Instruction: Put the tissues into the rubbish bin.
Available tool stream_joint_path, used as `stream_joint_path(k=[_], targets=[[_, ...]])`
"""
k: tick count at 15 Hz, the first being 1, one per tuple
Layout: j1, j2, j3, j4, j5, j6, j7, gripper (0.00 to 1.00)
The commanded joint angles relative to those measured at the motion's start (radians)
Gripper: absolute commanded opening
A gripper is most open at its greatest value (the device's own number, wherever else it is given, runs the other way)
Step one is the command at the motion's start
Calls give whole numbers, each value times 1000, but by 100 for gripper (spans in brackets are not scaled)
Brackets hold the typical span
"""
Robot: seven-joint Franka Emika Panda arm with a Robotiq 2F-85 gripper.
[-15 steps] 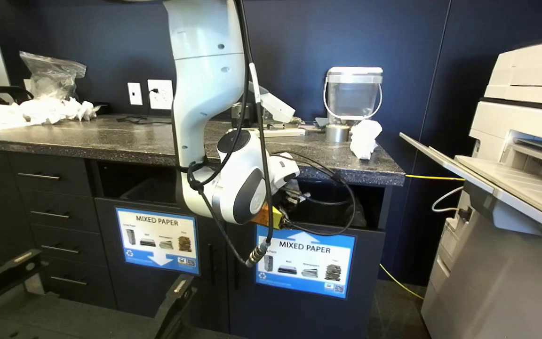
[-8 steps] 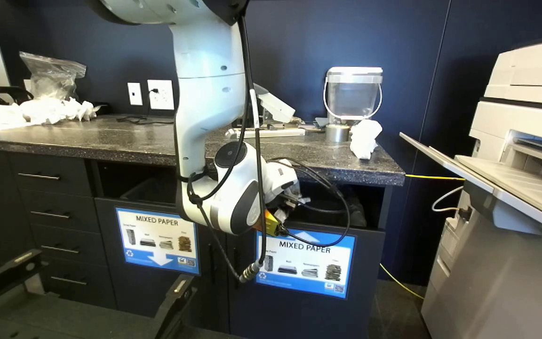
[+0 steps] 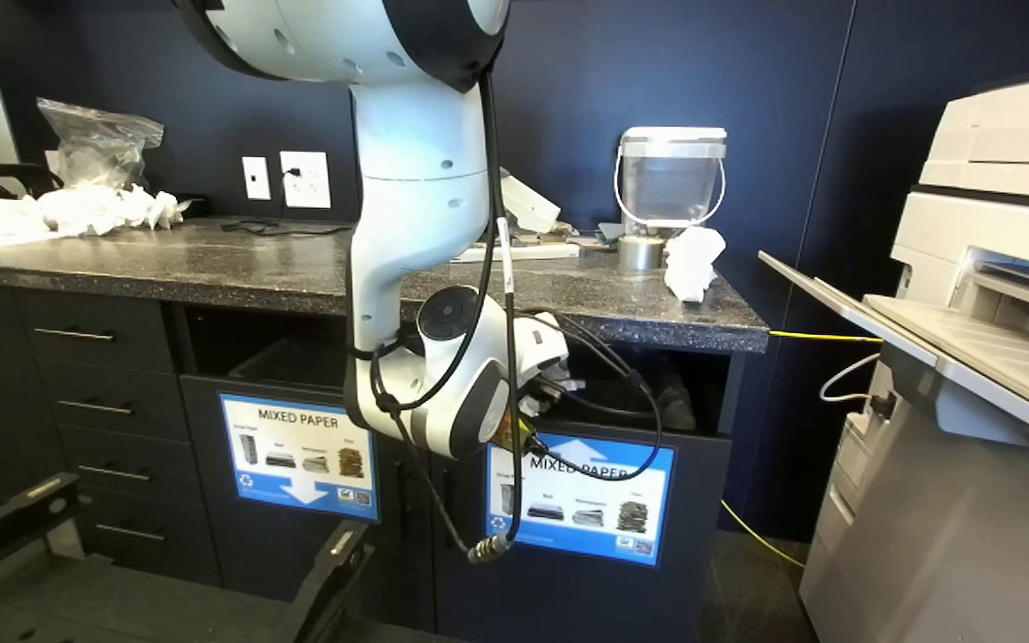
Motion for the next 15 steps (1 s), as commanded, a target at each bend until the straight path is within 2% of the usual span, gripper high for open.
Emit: stream_joint_path(k=[1,3,8,11,15], targets=[[-20,51,21,81,-41,33,21,42],[-28,52,26,92,-54,27,24,42],[-25,60,30,100,-82,25,17,80],[-24,55,26,92,-103,19,10,99],[-28,18,8,46,-169,-16,-15,100]])
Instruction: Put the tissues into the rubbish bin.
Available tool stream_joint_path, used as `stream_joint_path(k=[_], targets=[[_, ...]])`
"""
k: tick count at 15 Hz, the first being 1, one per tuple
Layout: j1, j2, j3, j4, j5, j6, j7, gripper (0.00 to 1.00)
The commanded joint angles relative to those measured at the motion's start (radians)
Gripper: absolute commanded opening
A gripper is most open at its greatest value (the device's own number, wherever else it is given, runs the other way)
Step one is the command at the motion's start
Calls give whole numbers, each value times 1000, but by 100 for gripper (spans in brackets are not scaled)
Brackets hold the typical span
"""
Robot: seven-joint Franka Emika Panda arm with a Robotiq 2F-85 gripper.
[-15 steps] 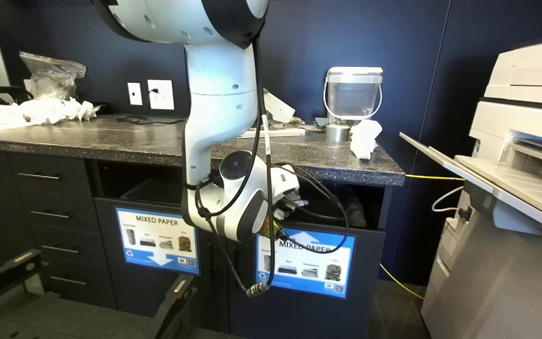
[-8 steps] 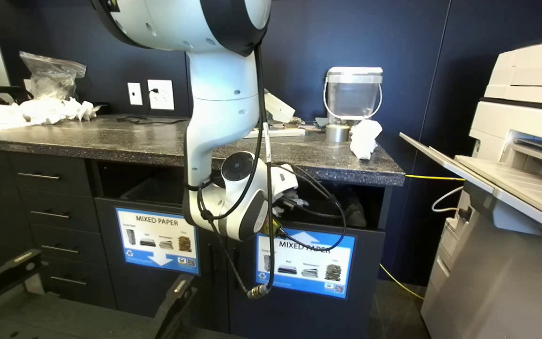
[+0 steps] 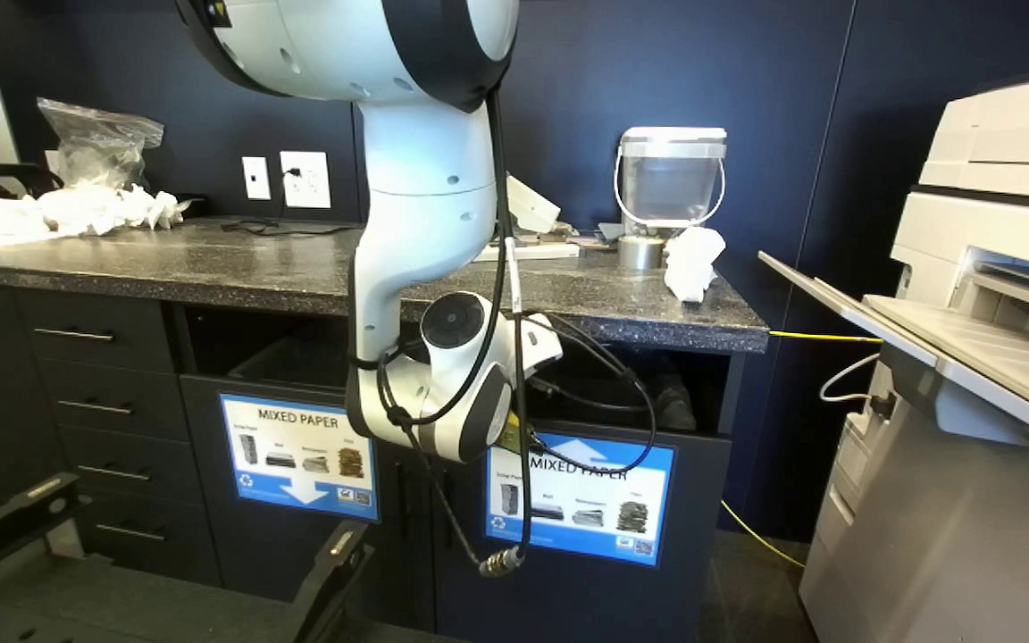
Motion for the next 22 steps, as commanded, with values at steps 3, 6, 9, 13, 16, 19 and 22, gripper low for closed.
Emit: stream_joint_path(k=[3,6,9,13,16,19,22], targets=[[-2,-61,-29,-66,-94,-14,-45,100],[3,-121,-46,-135,-133,-34,-75,100],[9,-208,-61,-219,-168,-63,-109,100],[-2,-352,-49,-345,-231,-221,-143,100],[-14,-470,-27,-439,-274,-367,-175,100],[12,-610,-34,-515,-259,-503,-221,100],[32,-747,-47,-578,-237,-657,-249,100]])
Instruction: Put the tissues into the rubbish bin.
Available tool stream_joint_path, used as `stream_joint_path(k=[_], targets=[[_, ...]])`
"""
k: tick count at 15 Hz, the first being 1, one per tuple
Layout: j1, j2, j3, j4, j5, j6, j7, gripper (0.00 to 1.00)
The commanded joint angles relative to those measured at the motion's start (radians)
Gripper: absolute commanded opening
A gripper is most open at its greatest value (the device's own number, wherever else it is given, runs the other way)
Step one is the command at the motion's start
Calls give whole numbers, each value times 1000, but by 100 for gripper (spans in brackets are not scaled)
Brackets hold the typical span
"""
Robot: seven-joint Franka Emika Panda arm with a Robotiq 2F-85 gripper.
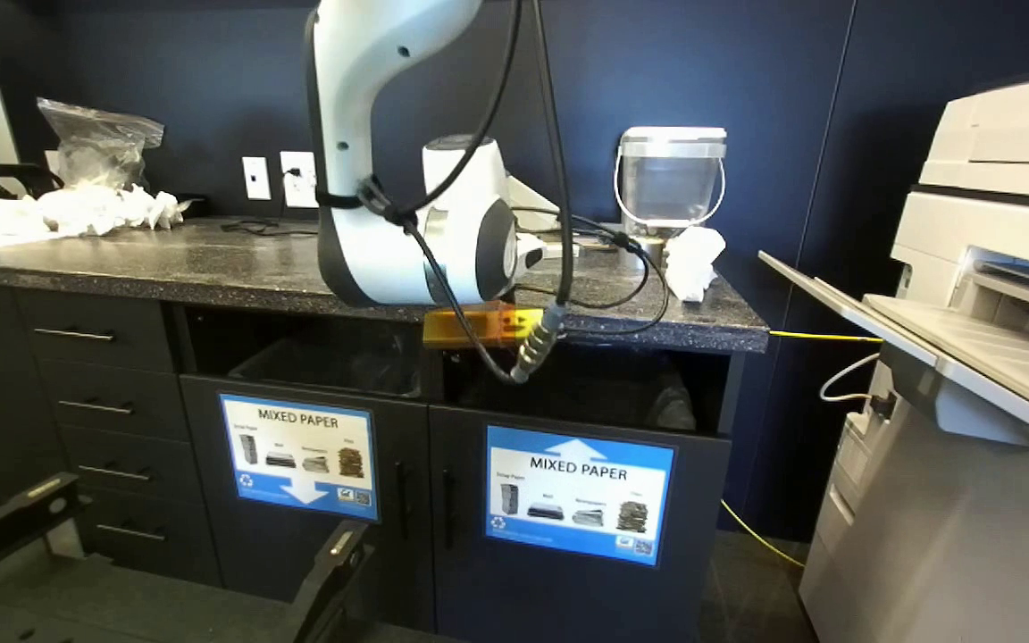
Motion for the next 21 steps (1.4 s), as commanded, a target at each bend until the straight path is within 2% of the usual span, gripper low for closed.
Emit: stream_joint_path(k=[1,2,4,5,7,9,15,18,21], targets=[[14,-219,-3,-91,16,-170,-69,100],[24,-259,-13,-94,18,-222,-81,100],[1,-323,-5,-86,22,-336,-119,100],[37,-341,-47,-72,11,-370,-118,100],[53,-378,-93,-41,-7,-426,-124,100],[87,-386,-161,10,-39,-427,-100,100],[91,-304,-282,181,-76,-377,-61,100],[85,-214,-323,275,-66,-321,-42,100],[45,-113,-304,370,-28,-274,-69,100]])
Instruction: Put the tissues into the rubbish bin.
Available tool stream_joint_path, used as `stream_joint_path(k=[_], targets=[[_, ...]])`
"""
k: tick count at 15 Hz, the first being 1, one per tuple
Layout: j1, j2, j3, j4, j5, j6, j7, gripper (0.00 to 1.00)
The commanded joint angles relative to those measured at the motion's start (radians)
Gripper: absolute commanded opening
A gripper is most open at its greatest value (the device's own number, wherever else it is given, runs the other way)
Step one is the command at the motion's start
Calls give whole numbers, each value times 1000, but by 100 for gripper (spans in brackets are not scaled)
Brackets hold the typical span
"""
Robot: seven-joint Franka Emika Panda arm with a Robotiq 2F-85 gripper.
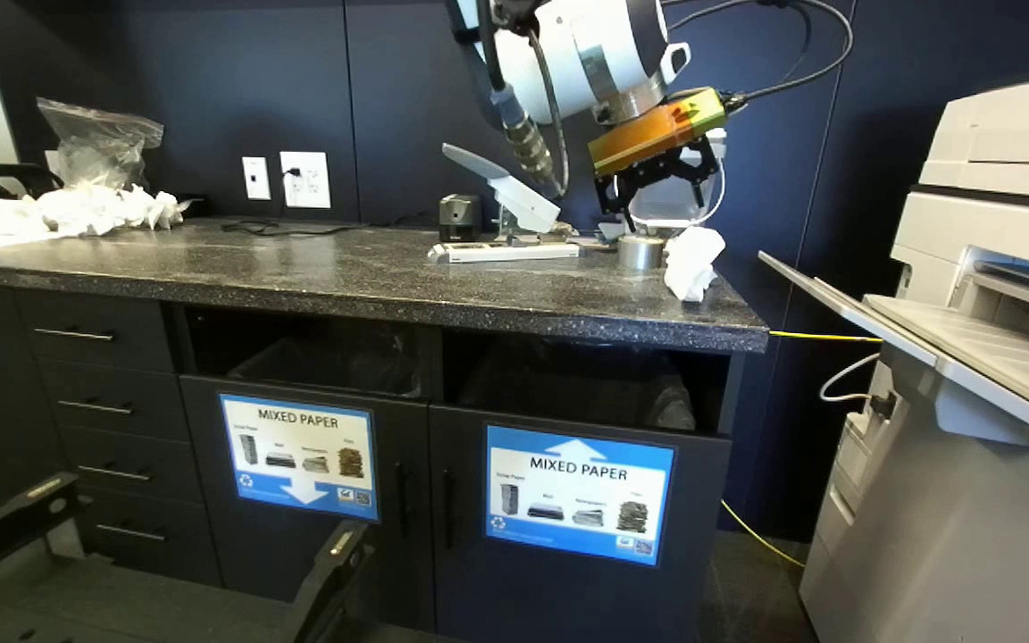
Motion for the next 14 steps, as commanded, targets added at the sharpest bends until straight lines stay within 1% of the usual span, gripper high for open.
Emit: stream_joint_path(k=[1,2,4,5,7,8,9,10,11,12,13,14], targets=[[-37,143,17,149,24,69,-4,100],[-76,169,56,184,44,69,-29,100],[-119,222,105,244,65,74,-49,100],[-171,245,159,284,84,58,-77,100],[-205,289,203,348,102,42,-101,100],[-234,308,228,384,111,29,-120,100],[-248,329,242,418,117,14,-131,100],[-241,345,235,441,117,11,-131,100],[-265,364,254,478,121,-5,-147,100],[-273,378,258,504,123,-14,-152,100],[-262,390,250,519,120,-14,-148,100],[-274,401,259,544,121,-25,-158,100]])
